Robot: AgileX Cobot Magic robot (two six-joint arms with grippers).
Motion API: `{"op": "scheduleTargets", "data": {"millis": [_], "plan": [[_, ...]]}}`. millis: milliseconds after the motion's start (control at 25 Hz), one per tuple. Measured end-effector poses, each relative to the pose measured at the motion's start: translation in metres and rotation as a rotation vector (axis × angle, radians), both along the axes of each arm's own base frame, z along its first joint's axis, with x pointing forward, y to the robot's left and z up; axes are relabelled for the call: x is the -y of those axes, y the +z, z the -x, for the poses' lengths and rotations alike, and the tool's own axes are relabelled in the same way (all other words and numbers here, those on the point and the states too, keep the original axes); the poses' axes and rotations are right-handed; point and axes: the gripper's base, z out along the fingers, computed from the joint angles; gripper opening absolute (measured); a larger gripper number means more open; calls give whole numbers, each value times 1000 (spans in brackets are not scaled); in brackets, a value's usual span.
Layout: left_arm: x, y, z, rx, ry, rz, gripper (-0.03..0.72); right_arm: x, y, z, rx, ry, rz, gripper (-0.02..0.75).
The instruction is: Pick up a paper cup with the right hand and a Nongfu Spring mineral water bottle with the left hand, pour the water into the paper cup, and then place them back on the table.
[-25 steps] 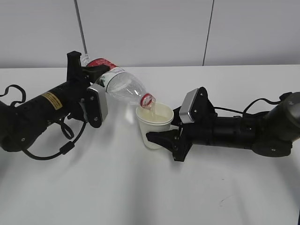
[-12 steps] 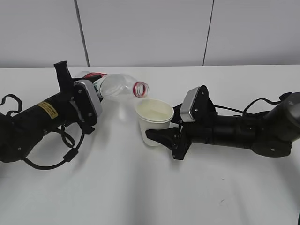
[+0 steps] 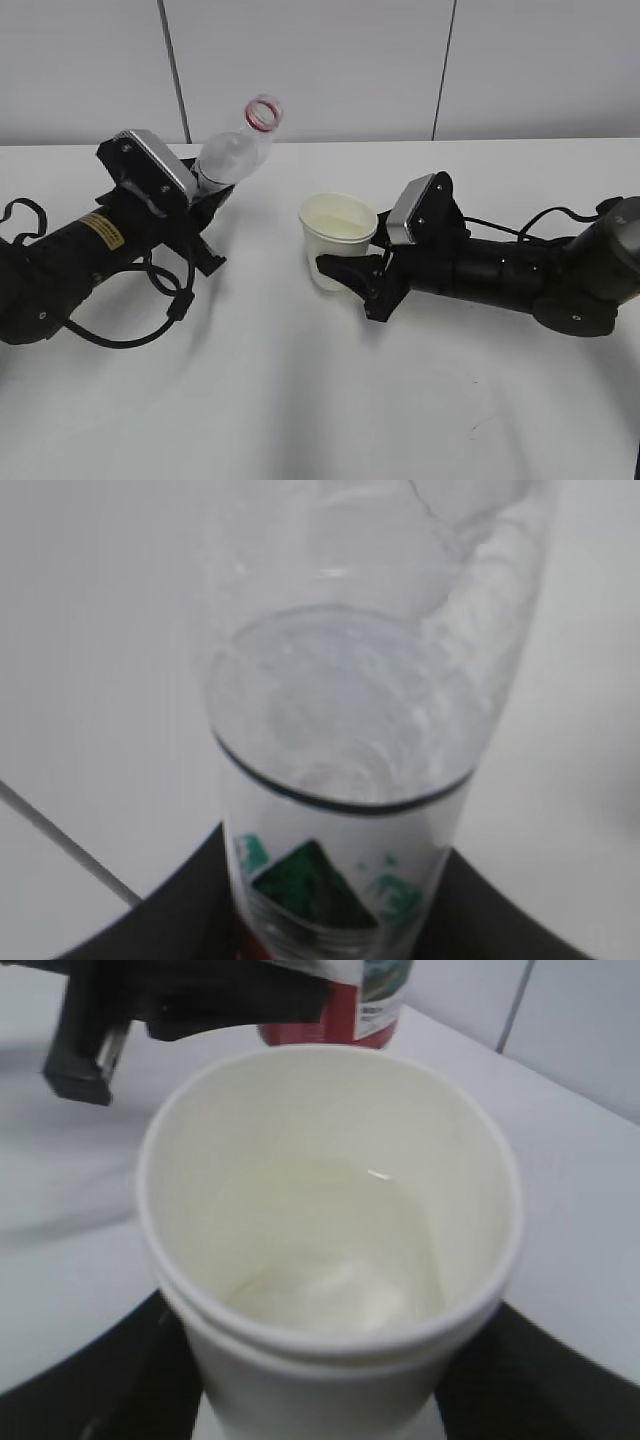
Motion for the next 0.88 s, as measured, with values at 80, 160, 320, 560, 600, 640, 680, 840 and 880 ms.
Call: {"op": "scheduleTargets", "data": {"millis": [80, 160, 320, 560, 600, 640, 680, 840, 880], "plan": [[0, 2, 0, -63, 12, 112, 279, 3, 2, -4, -3, -57, -26, 466], [0, 3, 0, -125, 21, 216, 279, 6, 3, -8, -5, -121, -51, 465], [-1, 0, 3, -226, 36, 348, 279, 13, 6, -15, 22, -228, -67, 465], [-1, -10, 18, -361, 12, 435, 279, 27, 9, -26, 31, -433, -120, 465], [0, -13, 22, -377, -3, 425, 279, 29, 9, -27, 38, -460, -119, 465], [0, -15, 25, -392, -19, 414, 279, 31, 10, -29, 50, -488, -112, 465], [1, -17, 29, -404, -33, 404, 279, 33, 10, -29, 57, -508, -109, 465], [3, -20, 38, -427, -83, 377, 279, 38, 11, -32, 71, -569, -103, 465], [3, -21, 39, -430, -93, 373, 279, 40, 10, -32, 70, -583, -104, 465]]}}
